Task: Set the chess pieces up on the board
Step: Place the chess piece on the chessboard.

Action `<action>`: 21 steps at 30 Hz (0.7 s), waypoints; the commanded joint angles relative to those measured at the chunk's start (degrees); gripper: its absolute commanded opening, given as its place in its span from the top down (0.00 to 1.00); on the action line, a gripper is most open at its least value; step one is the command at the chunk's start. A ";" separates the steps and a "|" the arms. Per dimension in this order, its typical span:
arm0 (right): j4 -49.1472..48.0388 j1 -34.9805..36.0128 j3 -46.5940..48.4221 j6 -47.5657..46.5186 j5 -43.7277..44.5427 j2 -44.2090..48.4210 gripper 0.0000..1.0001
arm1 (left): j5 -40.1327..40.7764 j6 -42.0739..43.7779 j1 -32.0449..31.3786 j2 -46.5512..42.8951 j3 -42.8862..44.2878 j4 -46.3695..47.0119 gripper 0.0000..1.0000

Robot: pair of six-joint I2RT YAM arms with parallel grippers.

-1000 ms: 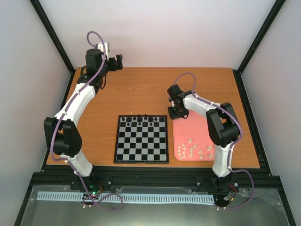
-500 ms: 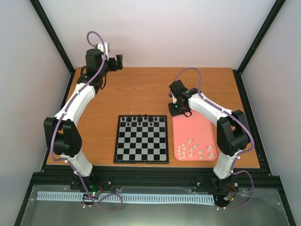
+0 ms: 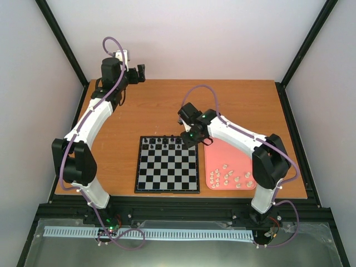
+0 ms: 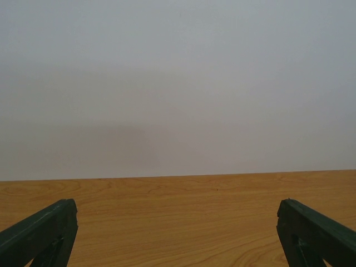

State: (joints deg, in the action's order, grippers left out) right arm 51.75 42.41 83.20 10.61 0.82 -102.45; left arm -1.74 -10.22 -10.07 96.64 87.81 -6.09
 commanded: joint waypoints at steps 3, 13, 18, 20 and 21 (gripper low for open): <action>-0.91 0.74 1.38 -0.01 -0.81 -3.62 0.93 | -0.01 0.28 -0.39 0.50 2.72 -0.07 0.00; -2.23 0.75 3.38 -1.19 -2.75 -7.37 0.92 | 0.42 0.46 -0.48 0.50 2.71 -0.19 0.00; -2.72 0.74 3.96 -1.20 -3.58 -9.12 0.92 | 0.33 0.37 -0.48 0.65 2.72 -0.16 0.00; -2.47 0.75 4.39 -1.21 -3.11 -9.81 0.92 | 0.24 0.38 -0.47 0.67 2.79 -0.08 0.00; -2.44 0.74 4.76 -1.28 -3.06 -10.16 0.92 | 0.24 0.38 -0.48 0.79 2.83 -0.08 0.00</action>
State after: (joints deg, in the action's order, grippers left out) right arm 49.60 42.57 86.06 9.87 -2.22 -110.56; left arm -1.67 -10.22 -10.15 96.64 87.81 -6.09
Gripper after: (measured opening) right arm 0.079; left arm 0.997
